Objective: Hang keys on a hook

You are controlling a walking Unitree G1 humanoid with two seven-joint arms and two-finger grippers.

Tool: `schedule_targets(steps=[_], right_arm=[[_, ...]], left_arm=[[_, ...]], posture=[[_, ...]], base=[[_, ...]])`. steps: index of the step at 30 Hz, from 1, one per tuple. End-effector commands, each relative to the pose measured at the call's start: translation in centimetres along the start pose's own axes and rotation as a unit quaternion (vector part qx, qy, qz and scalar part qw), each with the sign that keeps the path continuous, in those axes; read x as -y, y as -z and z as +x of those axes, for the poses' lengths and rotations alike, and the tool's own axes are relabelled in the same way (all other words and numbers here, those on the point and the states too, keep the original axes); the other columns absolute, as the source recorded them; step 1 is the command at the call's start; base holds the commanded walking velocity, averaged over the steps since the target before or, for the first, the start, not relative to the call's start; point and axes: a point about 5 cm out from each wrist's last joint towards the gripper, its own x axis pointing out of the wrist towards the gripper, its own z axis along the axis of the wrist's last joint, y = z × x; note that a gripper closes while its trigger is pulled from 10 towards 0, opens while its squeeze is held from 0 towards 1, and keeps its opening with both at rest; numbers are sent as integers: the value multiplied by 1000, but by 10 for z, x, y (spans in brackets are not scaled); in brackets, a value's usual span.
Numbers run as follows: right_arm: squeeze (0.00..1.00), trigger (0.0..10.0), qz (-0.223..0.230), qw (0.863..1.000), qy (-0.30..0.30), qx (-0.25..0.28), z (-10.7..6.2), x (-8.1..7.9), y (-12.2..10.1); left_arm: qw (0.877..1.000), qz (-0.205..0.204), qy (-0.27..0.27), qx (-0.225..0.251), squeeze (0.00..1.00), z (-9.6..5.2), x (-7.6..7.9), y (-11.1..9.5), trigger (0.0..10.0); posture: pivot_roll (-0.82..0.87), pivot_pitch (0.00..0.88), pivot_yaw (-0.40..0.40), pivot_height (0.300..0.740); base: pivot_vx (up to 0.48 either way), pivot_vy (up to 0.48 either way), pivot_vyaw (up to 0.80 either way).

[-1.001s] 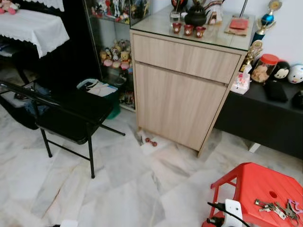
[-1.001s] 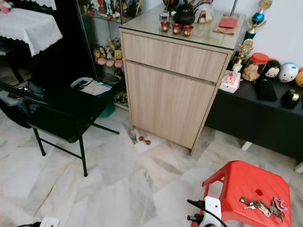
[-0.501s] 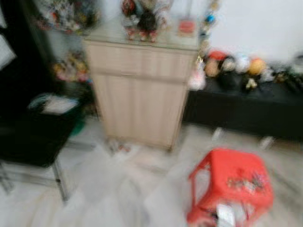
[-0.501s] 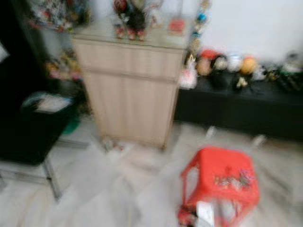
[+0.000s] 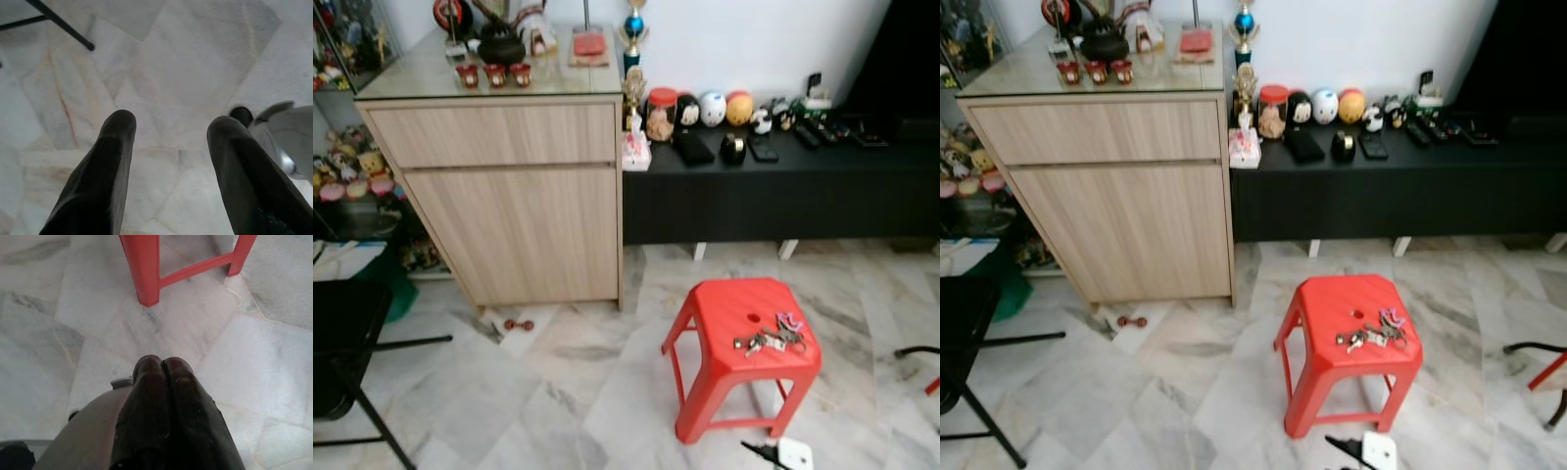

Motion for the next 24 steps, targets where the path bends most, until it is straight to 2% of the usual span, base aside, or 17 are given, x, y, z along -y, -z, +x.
schedule_targets(steps=[1,8,24], right_arm=[[0,10000,18,1000,9,18,0,3,-6],[0,10000,11,1000,14,11,0,7,-6],[0,10000,6,1000,15,10,-2,12,-4]], left_arm=[[1000,2,4,-15,0,-2,4,8,10000],[1000,-14,4,-16,0,-2,7,9,10000],[1000,-13,12,-16,0,-3,11,12,10000]], posture=[[20,0,13,740],[2,0,-13,740],[-12,0,-22,740]], base=[[0,-326,0],[0,-329,0],[0,-326,0]])
